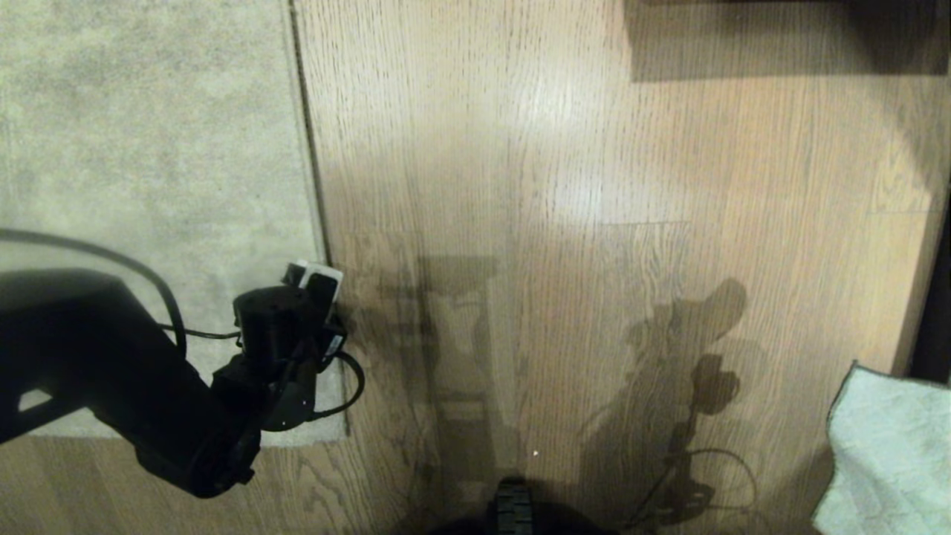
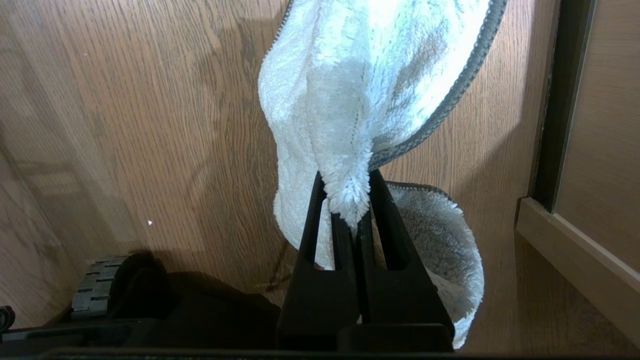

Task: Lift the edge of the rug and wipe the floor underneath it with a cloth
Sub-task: Lift up the carpet

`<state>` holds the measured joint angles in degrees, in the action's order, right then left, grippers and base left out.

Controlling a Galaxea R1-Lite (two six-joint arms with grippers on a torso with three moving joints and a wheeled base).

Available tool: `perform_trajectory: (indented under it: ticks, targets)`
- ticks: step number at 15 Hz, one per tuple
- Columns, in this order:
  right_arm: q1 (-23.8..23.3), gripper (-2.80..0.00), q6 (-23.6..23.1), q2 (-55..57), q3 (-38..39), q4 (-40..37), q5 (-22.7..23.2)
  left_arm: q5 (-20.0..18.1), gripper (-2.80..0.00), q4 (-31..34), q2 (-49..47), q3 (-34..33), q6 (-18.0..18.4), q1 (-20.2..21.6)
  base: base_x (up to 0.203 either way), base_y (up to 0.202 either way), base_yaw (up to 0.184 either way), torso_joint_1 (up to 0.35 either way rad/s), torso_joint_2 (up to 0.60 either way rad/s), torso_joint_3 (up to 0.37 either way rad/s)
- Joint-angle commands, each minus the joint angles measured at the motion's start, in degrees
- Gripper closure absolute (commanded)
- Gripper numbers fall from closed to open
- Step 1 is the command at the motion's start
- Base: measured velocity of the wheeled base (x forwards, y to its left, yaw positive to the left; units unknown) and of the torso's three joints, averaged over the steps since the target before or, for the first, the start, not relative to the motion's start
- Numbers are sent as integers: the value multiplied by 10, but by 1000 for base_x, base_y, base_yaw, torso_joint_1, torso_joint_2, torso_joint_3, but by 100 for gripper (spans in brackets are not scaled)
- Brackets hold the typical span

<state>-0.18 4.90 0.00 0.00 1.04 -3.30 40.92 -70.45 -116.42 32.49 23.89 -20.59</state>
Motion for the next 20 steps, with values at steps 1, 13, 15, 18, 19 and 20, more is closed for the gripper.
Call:
perform_trajectory:
  ticks: [1, 13, 15, 18, 19, 20]
  targets:
    - [0, 0, 0, 1, 0, 0, 0, 4, -280, -4, -9, -6, -4, 3, 0, 0, 0, 0, 0, 0]
    - [0, 0, 0, 1, 0, 0, 0, 2, -280, -5, -5, -44, -21, 56, 0, 0, 0, 0, 0, 0]
    - [0, 0, 0, 1, 0, 0, 0, 0, -280, -5, 4, -40, -23, 56, 0, 0, 0, 0, 0, 0]
    - [0, 0, 0, 1, 0, 0, 0, -2, -280, -4, 21, -38, -25, 31, 0, 0, 0, 0, 0, 0]
    - [0, 0, 0, 1, 0, 0, 0, -2, -280, -4, 27, -35, -26, 23, 0, 0, 0, 0, 0, 0]
    - [-1, 0, 0, 1, 0, 0, 0, -1, -280, -3, 35, -34, -26, 12, 0, 0, 0, 0, 0, 0]
